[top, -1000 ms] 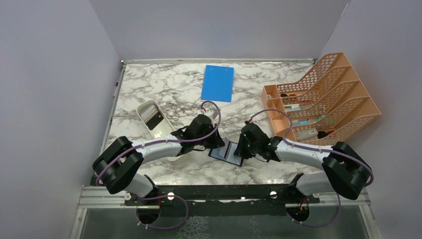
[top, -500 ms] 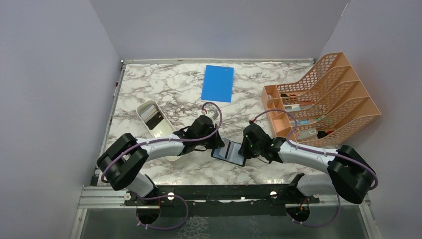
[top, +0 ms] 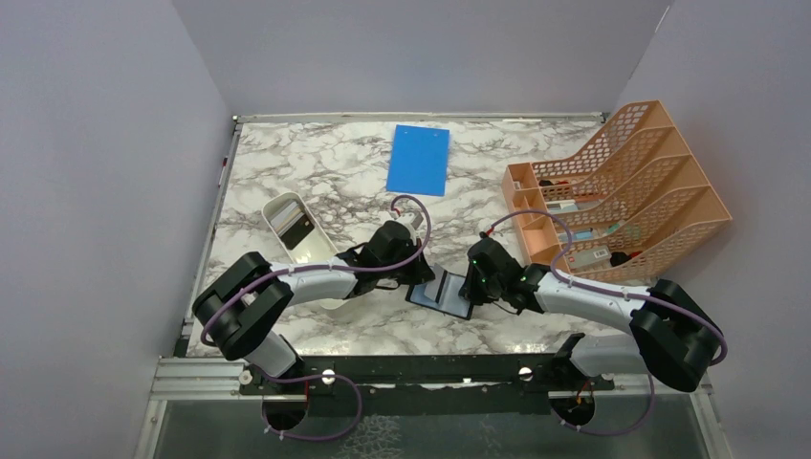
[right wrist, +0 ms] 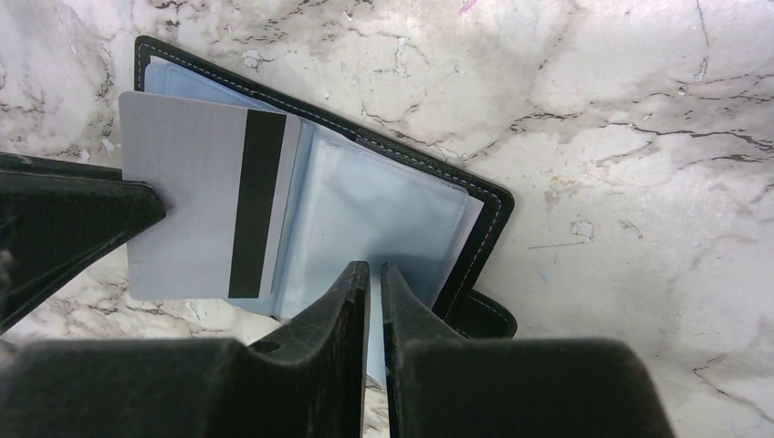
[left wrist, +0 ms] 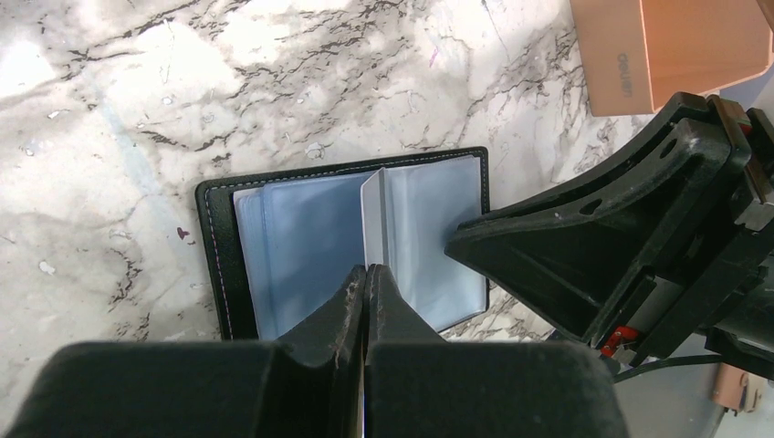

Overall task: Put the credit cards into the card holder
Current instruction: Turn over the card slot in the card holder, then insert the credit card into the card holder.

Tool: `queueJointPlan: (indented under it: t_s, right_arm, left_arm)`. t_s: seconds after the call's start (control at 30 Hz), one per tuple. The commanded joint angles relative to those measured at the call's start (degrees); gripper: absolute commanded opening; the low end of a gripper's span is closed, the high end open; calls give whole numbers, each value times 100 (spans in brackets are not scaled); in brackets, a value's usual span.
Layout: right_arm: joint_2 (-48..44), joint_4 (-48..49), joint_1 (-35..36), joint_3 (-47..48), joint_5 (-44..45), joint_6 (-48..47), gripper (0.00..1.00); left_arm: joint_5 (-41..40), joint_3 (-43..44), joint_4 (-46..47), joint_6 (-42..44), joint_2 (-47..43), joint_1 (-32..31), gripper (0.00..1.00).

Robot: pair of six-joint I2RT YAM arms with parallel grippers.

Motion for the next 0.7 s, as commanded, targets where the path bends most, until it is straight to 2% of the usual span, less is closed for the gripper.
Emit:
queueJointPlan:
  t_s: [0.0,0.43,0.67]
  right_arm:
    - [125,-537,-24,-253,312,-86,15]
    - [104,-576,-25,-192,358,-63,16]
    - [167,-567,-25,-177,331,-68,17]
  left_arm:
    - [-101,-144,248,267,168,10,0]
    - [-220,-148,-7,711,193,4,0]
    - [-29,-229,307,676,343,0,0]
